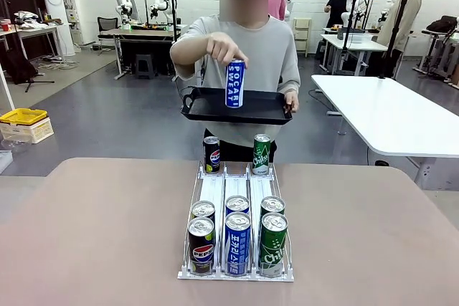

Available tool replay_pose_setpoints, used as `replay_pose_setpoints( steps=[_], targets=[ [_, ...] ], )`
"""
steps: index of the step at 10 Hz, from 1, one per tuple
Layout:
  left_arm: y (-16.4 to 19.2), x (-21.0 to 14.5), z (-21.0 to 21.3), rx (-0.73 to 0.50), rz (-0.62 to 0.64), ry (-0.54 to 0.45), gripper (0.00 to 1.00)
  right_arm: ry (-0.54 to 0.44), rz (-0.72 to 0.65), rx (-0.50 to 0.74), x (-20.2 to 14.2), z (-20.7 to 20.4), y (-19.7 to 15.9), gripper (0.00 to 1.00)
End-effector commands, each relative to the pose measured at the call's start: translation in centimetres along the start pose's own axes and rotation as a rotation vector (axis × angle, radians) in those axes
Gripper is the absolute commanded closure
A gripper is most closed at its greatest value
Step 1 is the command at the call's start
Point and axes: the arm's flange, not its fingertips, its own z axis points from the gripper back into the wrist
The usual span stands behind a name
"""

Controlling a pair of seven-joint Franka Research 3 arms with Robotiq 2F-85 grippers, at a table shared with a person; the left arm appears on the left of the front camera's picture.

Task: Retrieve and hand over the desired beverage to the person.
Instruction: Pick up a can of the same type that the person held from the Automatic Can Dispenser.

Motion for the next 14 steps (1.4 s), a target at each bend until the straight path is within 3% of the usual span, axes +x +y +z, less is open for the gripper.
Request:
replay_pose_setpoints(
  steps=[1,14],
  targets=[
    [0.07,0.06,0.09,-0.009,-0.02,-0.008,0.0,0.0,0.007,0.025,0.1,-0.14,0.07,0.0],
    [0.07,0.06,0.09,-0.009,-0.02,-0.008,0.0,0.0,0.007,0.025,0.1,-0.14,0.07,0.0]
  ],
)
